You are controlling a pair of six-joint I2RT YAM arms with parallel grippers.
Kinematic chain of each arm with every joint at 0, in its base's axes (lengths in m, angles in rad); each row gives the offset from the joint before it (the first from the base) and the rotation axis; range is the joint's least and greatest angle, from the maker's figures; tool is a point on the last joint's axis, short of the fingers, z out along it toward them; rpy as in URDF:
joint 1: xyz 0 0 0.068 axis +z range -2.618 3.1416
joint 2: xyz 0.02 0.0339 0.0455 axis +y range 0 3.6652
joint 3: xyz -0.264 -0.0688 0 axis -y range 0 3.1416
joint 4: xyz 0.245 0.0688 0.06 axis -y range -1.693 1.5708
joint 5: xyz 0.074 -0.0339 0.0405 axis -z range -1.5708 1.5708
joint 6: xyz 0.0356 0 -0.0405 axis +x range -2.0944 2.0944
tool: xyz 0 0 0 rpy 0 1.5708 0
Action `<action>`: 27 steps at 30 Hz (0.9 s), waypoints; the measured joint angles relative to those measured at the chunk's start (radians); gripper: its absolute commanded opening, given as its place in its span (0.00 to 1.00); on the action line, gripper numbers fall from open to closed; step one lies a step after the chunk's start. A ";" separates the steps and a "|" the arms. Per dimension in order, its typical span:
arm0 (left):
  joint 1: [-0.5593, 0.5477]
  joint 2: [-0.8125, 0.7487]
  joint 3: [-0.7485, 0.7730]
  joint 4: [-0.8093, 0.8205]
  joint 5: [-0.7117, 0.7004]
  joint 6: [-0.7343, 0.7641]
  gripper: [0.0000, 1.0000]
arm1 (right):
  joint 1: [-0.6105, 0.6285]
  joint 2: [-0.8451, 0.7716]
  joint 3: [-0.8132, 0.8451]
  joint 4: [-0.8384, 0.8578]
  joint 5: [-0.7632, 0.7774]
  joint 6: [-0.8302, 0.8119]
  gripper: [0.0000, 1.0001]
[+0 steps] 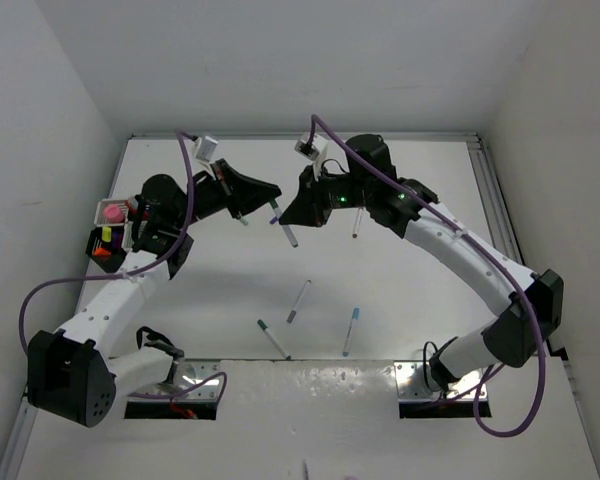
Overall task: Sort the stationery into containers
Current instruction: Place the pen in the storage box.
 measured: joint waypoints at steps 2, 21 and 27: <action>0.000 0.000 0.000 -0.001 -0.001 -0.005 0.00 | 0.000 0.002 0.002 0.001 0.001 0.000 0.00; 0.584 -0.087 0.186 -0.645 -0.480 0.666 0.00 | -0.179 -0.042 -0.299 -0.147 0.217 0.025 0.65; 0.751 -0.008 0.182 -0.673 -0.523 0.795 0.00 | -0.187 -0.029 -0.430 -0.223 0.318 0.055 0.63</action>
